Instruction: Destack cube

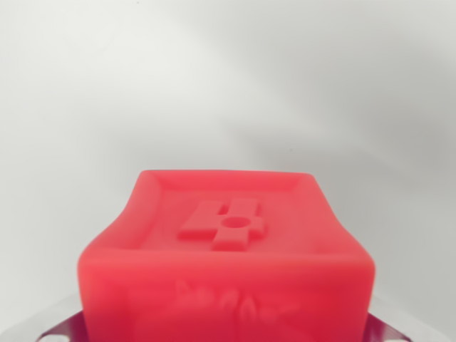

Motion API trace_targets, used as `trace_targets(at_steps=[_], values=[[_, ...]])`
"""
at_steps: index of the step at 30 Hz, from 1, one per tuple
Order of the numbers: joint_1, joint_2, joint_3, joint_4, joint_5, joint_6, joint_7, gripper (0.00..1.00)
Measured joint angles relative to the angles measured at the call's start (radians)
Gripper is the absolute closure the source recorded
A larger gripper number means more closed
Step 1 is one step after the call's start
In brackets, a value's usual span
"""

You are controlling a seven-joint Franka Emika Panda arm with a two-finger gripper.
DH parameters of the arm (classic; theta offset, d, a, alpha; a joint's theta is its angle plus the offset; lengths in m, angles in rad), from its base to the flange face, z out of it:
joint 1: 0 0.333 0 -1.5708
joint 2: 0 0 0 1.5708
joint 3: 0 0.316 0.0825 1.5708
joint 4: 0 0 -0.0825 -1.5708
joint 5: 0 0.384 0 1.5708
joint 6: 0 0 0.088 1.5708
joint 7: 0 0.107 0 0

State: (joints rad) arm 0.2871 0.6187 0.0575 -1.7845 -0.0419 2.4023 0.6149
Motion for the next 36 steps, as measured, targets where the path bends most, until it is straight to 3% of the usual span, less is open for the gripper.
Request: trace_targets(at_steps=[19,36], values=[[0.005,0.109,-0.008,0.019,-0.002,0.084,-0.001,1.00],[0.009,0.169,-0.013,0.040,-0.002,0.124,-0.001,1.00]])
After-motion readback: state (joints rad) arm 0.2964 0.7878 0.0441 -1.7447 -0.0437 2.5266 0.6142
